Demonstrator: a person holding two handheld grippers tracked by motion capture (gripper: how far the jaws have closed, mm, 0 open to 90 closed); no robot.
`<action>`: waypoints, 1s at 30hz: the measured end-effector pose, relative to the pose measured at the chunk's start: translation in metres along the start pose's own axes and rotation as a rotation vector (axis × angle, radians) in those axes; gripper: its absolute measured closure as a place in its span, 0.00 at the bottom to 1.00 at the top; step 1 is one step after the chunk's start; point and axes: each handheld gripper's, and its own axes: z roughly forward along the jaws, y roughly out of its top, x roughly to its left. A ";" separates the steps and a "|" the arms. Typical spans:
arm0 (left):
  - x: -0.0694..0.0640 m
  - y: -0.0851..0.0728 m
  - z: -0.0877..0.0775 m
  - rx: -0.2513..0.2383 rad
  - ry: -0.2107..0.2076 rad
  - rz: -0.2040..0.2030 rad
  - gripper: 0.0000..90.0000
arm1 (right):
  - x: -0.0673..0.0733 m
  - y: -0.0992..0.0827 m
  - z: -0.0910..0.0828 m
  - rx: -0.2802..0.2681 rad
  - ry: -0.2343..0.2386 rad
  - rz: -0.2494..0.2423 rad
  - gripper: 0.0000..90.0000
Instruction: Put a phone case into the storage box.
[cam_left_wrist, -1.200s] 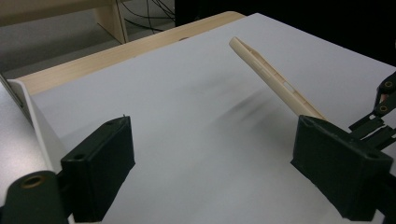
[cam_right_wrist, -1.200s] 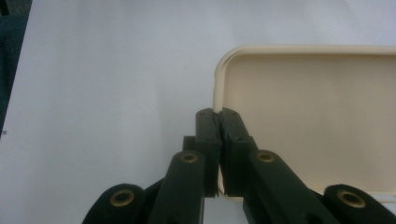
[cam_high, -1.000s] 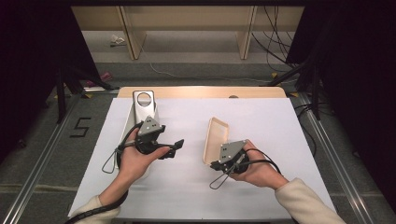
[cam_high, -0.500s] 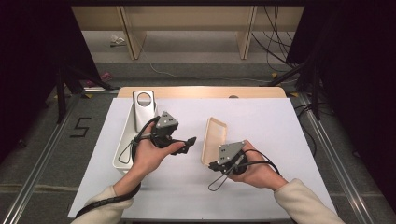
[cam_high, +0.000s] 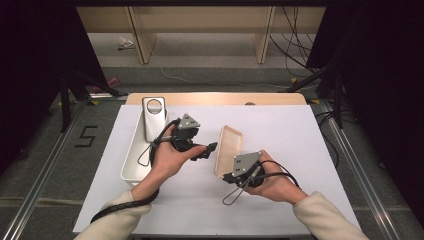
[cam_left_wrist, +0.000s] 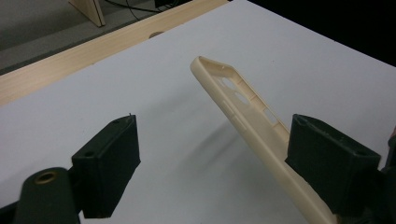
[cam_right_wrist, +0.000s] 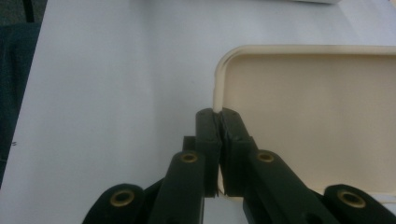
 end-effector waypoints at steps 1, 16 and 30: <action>0.000 0.001 0.002 0.003 -0.001 -0.002 0.19 | 0.000 0.000 0.000 -0.002 -0.001 -0.001 0.98; 0.004 0.015 0.037 0.099 0.022 -0.072 0.42 | 0.004 0.004 0.003 -0.003 0.007 -0.020 0.98; 0.006 0.022 0.050 0.119 0.002 -0.149 0.63 | 0.007 0.007 0.004 -0.006 0.008 -0.040 0.98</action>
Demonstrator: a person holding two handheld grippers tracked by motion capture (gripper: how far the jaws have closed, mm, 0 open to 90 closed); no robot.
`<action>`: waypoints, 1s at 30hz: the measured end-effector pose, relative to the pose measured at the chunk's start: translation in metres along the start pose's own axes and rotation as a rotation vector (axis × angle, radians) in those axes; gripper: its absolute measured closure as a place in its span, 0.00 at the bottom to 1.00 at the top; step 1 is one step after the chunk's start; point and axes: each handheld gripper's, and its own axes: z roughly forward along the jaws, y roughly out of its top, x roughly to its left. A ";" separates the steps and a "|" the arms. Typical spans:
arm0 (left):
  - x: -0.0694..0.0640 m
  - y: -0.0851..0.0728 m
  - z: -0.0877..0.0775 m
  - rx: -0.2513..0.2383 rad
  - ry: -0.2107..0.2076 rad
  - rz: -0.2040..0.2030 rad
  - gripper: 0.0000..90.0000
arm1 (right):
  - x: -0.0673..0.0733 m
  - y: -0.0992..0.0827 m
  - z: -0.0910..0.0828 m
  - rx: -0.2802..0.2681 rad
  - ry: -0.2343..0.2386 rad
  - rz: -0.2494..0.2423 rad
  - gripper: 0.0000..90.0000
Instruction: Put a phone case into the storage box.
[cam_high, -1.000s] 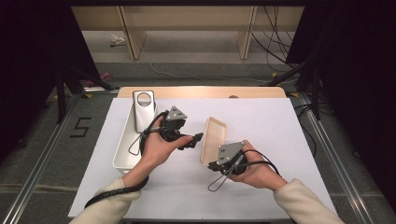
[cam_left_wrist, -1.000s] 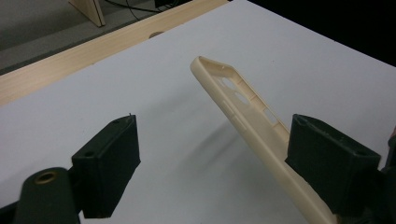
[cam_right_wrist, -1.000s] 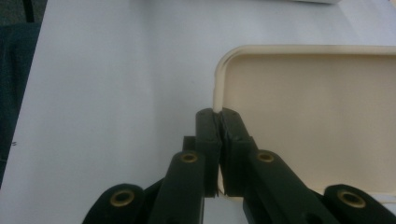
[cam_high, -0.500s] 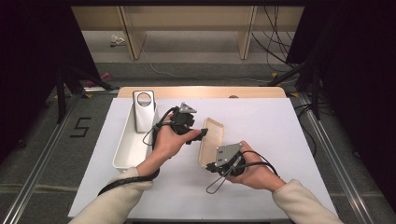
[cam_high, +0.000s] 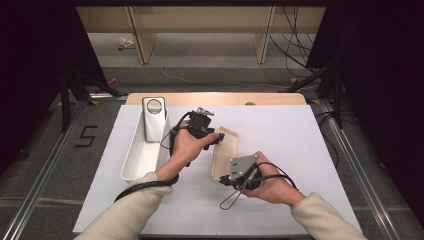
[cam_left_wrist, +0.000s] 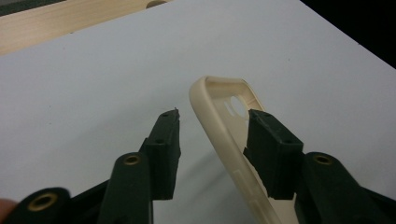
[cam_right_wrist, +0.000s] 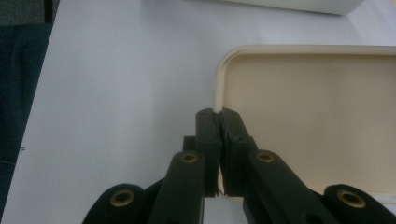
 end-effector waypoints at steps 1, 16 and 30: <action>0.000 0.000 0.000 -0.001 -0.002 -0.005 0.66 | 0.000 0.000 0.000 0.002 -0.002 0.000 0.98; -0.003 0.002 -0.004 -0.007 -0.033 -0.057 0.80 | 0.003 0.002 0.003 0.020 0.002 -0.021 0.98; -0.009 0.003 -0.014 -0.066 -0.138 -0.112 0.90 | 0.001 -0.002 0.009 0.062 -0.006 -0.021 0.98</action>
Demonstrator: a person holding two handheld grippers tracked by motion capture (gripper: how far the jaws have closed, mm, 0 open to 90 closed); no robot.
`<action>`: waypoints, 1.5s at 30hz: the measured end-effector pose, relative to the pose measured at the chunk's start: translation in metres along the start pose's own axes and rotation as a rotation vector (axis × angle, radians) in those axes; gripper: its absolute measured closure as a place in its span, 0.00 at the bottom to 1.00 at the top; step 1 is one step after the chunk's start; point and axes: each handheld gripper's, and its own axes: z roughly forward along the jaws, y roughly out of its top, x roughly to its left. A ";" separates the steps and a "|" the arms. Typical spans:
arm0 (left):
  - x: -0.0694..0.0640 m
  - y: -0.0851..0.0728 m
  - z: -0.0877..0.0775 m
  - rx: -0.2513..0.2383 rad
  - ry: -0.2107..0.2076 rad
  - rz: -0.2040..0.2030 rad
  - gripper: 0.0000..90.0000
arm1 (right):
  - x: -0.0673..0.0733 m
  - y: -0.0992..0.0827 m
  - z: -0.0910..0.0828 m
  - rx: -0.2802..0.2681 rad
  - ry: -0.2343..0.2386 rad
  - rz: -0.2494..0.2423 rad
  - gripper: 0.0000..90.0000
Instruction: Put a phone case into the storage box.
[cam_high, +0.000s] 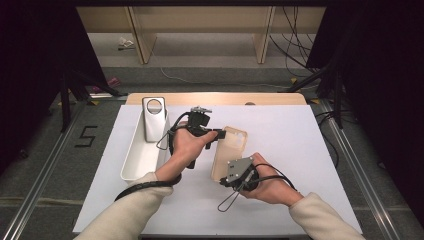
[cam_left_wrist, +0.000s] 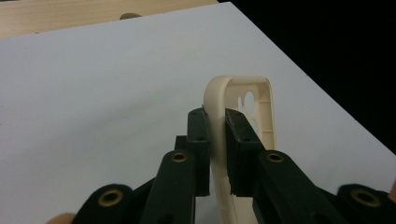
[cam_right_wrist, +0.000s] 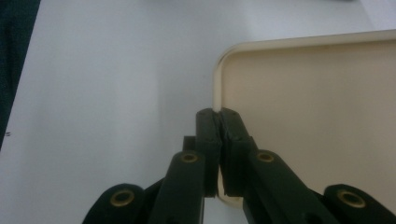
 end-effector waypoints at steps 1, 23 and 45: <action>-0.001 0.000 0.000 -0.005 -0.006 0.001 0.91 | 0.000 0.000 0.000 0.005 0.001 0.004 0.98; 0.013 -0.001 -0.024 -0.150 0.057 0.114 0.92 | -0.011 -0.015 -0.019 -0.162 -0.125 0.253 0.46; 0.033 -0.004 -0.059 -0.228 0.065 0.104 0.92 | -0.024 -0.053 -0.042 -0.253 -0.257 0.452 0.33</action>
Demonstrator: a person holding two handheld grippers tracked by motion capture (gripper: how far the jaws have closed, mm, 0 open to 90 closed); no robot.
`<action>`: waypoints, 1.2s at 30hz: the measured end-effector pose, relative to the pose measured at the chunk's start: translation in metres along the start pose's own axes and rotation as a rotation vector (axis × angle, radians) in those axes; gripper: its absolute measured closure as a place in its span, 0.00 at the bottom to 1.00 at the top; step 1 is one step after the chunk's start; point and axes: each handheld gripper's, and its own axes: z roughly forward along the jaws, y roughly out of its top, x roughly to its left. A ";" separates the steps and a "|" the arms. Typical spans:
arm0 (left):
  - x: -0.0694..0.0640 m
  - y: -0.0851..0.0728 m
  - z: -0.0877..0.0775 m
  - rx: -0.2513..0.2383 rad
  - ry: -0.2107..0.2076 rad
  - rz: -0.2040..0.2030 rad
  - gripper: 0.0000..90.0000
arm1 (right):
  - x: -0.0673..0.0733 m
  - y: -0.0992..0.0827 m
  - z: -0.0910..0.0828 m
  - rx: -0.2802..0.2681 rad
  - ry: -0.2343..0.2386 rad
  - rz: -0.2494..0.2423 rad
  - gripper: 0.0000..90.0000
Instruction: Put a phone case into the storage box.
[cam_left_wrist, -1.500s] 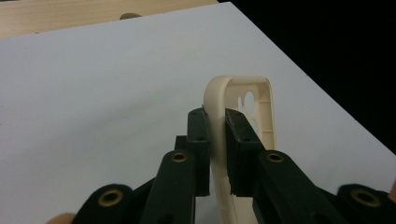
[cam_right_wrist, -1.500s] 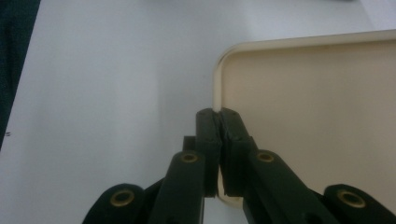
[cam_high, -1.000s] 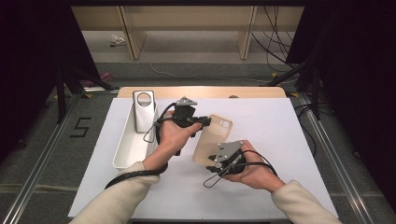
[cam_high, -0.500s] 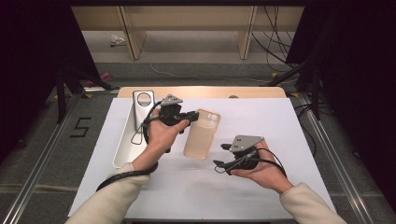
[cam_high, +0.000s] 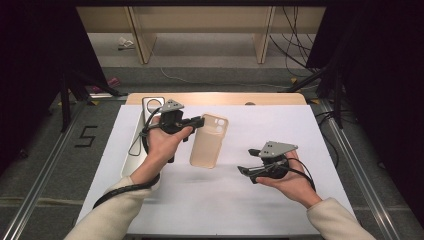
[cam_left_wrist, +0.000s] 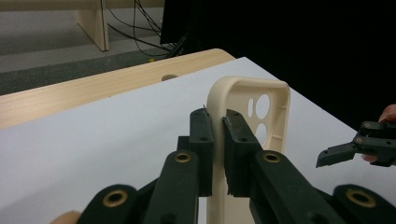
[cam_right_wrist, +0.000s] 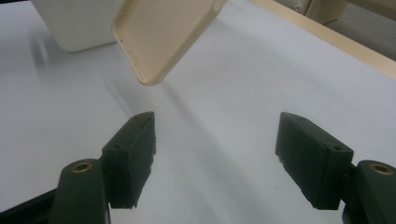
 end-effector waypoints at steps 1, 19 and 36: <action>0.001 0.000 -0.001 -0.002 -0.001 -0.001 0.92 | -0.001 0.000 -0.001 -0.002 -0.001 0.006 0.33; 0.017 0.007 -0.028 -0.053 0.009 0.000 0.92 | -0.008 -0.004 -0.002 -0.022 -0.025 0.060 0.30; 0.031 0.010 -0.045 -0.090 0.023 -0.001 0.92 | -0.012 -0.006 -0.005 -0.045 -0.054 0.096 0.30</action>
